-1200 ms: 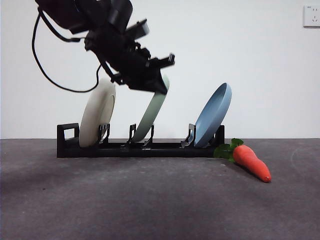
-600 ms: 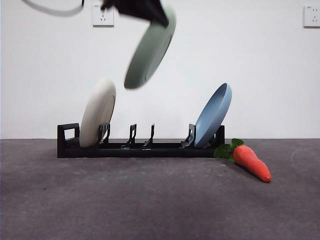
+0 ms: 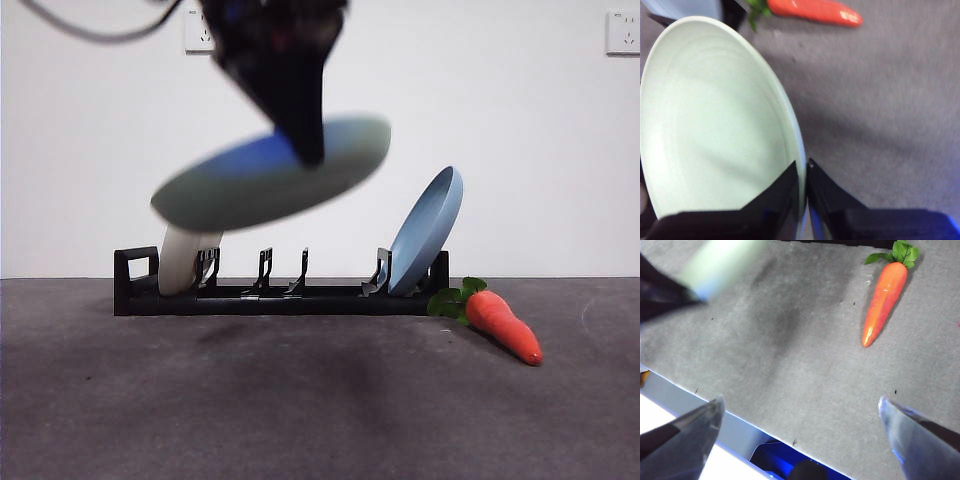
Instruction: Take the green plate from the plate rack,put the plate on the table,take the carrot from the table,put the carrot in the plate
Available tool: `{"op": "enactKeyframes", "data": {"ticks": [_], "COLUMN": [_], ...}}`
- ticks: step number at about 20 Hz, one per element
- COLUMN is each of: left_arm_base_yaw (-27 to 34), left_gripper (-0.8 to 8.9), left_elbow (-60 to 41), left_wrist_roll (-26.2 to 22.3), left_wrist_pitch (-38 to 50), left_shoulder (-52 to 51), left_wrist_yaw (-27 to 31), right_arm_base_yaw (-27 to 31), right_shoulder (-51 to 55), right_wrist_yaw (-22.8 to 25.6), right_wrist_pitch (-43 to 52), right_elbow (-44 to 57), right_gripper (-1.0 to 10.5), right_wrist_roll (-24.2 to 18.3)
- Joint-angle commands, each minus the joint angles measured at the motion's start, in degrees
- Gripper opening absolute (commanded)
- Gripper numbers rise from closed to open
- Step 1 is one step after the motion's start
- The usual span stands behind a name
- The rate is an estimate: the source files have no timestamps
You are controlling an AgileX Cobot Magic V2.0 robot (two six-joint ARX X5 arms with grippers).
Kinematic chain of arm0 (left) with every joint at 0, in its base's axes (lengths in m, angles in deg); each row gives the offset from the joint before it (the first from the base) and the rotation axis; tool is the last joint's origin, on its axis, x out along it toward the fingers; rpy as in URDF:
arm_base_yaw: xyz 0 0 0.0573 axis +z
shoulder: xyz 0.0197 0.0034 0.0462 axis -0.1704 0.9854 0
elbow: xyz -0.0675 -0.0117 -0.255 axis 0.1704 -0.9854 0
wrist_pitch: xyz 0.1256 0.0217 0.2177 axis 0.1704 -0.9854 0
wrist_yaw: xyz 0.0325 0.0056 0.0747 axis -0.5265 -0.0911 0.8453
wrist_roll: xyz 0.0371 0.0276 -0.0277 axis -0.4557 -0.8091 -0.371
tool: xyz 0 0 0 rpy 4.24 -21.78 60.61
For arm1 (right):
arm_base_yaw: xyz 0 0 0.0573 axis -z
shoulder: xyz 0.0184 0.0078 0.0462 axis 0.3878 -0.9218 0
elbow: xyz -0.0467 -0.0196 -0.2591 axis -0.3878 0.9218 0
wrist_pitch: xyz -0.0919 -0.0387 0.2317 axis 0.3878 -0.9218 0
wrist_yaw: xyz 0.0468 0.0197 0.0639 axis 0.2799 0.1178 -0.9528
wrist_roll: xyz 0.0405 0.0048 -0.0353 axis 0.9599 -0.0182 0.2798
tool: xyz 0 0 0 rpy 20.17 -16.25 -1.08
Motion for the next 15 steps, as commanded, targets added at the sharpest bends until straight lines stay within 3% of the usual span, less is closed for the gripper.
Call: {"op": "enactKeyframes", "data": {"ticks": [1, 8, 15], "left_arm_base_yaw": [-0.8, -4.2, -6.5], "left_gripper": [-0.05, -0.05, 0.15], "left_elbow": [-5.4, -10.9, -10.9], "left_wrist_roll": [-2.9, -5.9, -3.8], "left_wrist_pitch": [4.8, 14.3, 16.0], "left_shoulder": [1.2, 12.4, 17.2], "left_wrist_yaw": [3.0, 5.8, 5.0], "right_arm_base_yaw": [0.1, 0.1, 0.1], "right_shoulder": [0.0, 0.0, -0.2], "right_wrist_yaw": [-0.1, -0.1, 0.3], "right_wrist_pitch": [0.5, 0.5, 0.8], "right_elbow": [-0.1, -0.1, -0.1], "right_gripper": [6.3, 6.3, 6.3], "right_wrist_roll": [0.6, 0.6, 0.6]}}
